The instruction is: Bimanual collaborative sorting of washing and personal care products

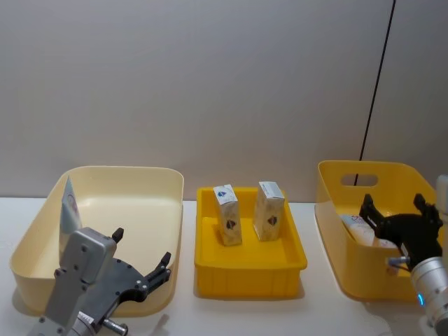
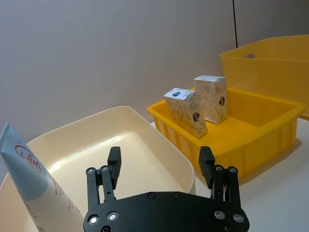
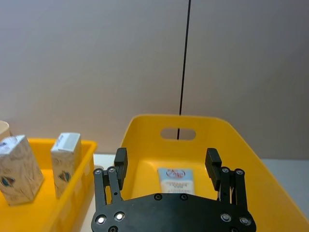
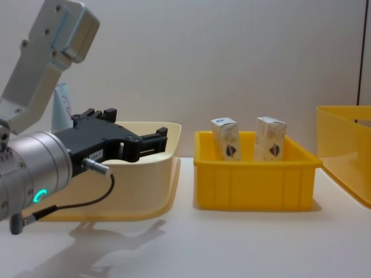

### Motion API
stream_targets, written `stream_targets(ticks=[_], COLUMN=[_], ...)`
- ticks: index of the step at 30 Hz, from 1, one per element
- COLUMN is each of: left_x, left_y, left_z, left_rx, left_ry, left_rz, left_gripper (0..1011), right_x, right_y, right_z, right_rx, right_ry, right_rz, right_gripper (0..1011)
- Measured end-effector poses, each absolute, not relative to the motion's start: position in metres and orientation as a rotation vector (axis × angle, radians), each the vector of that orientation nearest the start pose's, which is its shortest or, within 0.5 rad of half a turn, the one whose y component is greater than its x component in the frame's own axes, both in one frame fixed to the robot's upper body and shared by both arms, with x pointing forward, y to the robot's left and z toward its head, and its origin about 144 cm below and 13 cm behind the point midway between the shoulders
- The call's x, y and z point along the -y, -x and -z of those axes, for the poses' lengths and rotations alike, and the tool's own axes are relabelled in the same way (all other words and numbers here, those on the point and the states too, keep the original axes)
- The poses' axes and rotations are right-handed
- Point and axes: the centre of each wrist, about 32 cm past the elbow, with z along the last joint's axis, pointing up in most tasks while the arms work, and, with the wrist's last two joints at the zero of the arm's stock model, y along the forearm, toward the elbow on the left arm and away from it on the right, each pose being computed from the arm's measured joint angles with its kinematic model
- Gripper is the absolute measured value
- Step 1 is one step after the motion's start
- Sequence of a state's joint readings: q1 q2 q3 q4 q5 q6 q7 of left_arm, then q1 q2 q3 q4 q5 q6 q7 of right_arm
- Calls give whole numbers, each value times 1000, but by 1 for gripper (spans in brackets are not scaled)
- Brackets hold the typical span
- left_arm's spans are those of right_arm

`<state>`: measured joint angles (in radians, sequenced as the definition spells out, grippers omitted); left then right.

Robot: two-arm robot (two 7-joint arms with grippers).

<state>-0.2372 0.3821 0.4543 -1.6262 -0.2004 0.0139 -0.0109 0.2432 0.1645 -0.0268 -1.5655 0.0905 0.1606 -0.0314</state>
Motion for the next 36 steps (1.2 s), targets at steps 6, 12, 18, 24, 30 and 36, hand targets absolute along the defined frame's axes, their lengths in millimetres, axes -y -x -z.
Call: stream_targets(ticks=[6, 12, 18, 24, 30, 36], left_x=[-198, -198, -198, -198, -198, -198], left_y=[-492, -492, -492, -492, -492, -492], left_z=[-1204, -1204, -1204, -1204, -1204, -1204], left_rx=[268, 268, 268, 268, 268, 268], left_ry=[-61, -61, -61, -61, -61, -61], left_rz=[-1124, -1124, -1124, -1124, -1124, -1124], left_gripper=[1003, 1003, 1003, 1003, 1003, 1003], right_x=[269, 269, 268, 265, 258, 251], right_y=[-520, -518, -516, -509, -494, -477], right_z=[-1235, -1242, -1241, -1235, -1223, -1210], right_rx=[167, 211, 210, 200, 178, 148], right_ry=[-64, -128, -127, -114, -89, -65], right_rz=[1564, 1532, 1524, 1489, 1425, 1355], right_gripper=[1001, 1000, 1001, 1001, 1001, 1001])
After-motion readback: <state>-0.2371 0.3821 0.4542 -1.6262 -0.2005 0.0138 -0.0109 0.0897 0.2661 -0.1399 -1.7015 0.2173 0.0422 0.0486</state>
